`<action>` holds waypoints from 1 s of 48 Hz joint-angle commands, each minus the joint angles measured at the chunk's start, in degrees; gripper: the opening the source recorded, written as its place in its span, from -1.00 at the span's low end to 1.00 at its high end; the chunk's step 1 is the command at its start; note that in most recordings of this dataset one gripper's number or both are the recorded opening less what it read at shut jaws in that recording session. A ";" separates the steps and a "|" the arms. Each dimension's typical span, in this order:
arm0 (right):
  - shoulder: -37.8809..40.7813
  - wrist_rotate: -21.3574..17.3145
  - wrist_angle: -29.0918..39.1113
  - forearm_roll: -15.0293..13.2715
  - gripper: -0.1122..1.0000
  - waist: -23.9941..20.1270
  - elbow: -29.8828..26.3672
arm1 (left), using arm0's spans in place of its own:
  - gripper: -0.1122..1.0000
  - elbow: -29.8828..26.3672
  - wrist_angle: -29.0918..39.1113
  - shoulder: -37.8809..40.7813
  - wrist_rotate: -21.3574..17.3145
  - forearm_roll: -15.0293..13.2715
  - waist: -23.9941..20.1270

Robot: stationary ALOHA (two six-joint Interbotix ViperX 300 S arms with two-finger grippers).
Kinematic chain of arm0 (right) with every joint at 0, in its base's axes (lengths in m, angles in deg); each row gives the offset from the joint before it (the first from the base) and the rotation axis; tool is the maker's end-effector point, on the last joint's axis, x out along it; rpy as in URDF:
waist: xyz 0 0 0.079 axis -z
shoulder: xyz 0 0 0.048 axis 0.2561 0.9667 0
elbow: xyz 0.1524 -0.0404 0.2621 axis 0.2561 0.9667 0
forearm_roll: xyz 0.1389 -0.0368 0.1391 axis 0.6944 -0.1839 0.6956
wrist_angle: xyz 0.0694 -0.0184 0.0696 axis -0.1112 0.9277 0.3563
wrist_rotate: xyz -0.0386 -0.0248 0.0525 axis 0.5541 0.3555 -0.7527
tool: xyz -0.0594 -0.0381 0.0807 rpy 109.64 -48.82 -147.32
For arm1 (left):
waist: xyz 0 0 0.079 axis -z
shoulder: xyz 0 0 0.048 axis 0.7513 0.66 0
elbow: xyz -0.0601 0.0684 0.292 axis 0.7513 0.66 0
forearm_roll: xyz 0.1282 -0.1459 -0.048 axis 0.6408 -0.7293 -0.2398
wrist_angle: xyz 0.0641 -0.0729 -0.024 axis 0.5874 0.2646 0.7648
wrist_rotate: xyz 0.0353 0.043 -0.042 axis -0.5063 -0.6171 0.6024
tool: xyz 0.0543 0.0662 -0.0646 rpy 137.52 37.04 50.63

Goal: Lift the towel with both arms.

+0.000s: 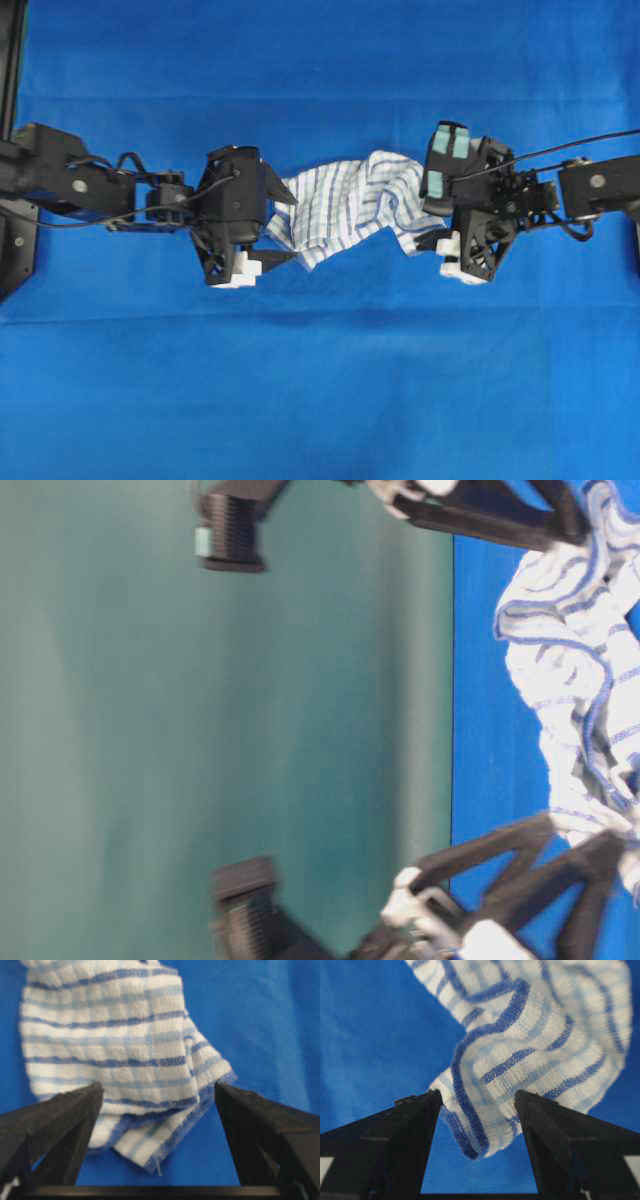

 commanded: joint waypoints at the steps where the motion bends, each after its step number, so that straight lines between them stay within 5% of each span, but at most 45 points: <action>1: 1.23 -0.09 -2.11 0.09 0.35 -0.09 -0.53 | 0.78 -1.32 -1.93 1.76 0.09 -0.09 0.18; 20: 4.66 0.09 -3.69 0.09 0.30 0.09 -0.88 | 0.68 -3.16 -1.49 6.86 0.09 -0.18 0.18; 25: 4.66 0.26 -3.43 0.00 0.07 0.09 -0.97 | 0.33 -2.99 1.23 6.68 0.09 -0.18 0.18; 32: 4.13 0.62 -3.34 0.00 -0.67 0.00 -0.88 | -0.41 -2.90 5.19 5.98 -0.09 -0.18 0.09; 35: 3.60 0.62 -3.34 0.00 -0.72 0.09 -0.88 | -0.61 -2.90 5.98 5.36 -0.09 -0.18 0.09; 48: -1.14 0.53 -1.49 0.00 -0.72 0.00 -1.05 | -0.63 -2.72 9.49 -0.70 -0.09 -0.18 -0.18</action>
